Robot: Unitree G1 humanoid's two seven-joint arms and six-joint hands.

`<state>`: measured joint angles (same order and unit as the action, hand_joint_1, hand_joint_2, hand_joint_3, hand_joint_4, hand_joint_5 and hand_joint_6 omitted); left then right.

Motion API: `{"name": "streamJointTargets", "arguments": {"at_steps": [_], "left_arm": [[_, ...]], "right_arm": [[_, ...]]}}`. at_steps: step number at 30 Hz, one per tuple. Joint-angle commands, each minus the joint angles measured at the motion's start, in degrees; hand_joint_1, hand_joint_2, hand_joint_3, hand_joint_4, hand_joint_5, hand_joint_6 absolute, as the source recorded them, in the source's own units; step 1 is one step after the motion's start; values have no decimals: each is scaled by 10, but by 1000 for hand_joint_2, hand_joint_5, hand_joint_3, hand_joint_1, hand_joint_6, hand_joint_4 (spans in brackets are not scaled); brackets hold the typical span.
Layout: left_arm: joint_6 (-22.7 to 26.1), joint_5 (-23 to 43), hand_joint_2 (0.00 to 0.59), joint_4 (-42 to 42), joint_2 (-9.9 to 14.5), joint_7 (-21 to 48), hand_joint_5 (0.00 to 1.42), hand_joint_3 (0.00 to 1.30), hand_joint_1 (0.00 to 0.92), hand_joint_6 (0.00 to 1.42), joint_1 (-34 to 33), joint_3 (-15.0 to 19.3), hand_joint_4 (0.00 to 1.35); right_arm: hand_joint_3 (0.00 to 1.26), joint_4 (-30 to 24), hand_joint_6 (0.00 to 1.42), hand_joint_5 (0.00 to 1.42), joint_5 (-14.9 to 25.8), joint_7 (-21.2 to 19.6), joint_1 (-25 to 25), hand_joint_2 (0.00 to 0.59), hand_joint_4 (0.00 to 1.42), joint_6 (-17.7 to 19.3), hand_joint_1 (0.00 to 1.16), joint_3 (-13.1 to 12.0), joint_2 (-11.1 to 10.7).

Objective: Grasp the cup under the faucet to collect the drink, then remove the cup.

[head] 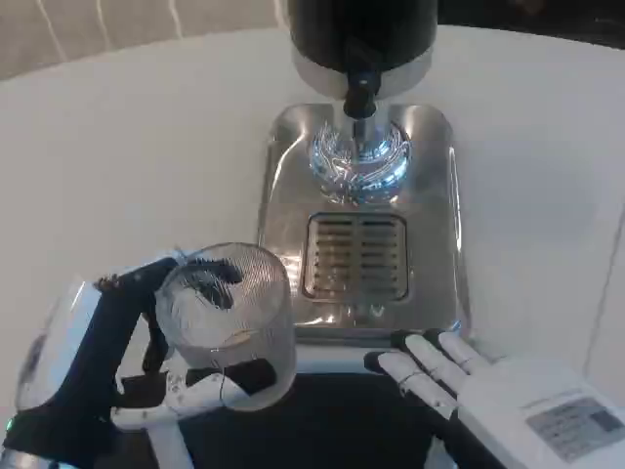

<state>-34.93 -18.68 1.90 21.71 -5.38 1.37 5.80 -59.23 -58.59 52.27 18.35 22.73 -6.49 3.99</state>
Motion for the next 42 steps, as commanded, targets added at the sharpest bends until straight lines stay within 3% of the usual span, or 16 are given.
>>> {"name": "streamJointTargets", "arguments": {"at_steps": [1,16,25,36,42], "left_arm": [[-15,5,4,11,-2,1,1342,943,568,1121,-2,3,1080],[-12,6,3,6,-3,4,1328,943,567,1133,2,-1,1080],[3,-6,2,-30,-18,-5,1328,943,567,1137,-20,-11,1080],[1,-66,0,-162,-52,-87,1328,943,570,1142,-143,-28,1080],[-11,-85,0,-250,-56,-128,1327,943,574,1144,-216,-50,1080]], "right_arm": [[65,-8,48,0,8,-2,-1,517,0,-3,416,-2,80],[64,-8,48,0,2,5,-19,510,0,-25,412,2,74],[64,-8,48,0,13,2,-33,512,0,-39,405,-17,69],[64,-8,48,0,29,19,-40,517,0,-37,393,-36,62],[64,-8,48,0,57,19,-29,517,0,-14,388,-72,66]]}}
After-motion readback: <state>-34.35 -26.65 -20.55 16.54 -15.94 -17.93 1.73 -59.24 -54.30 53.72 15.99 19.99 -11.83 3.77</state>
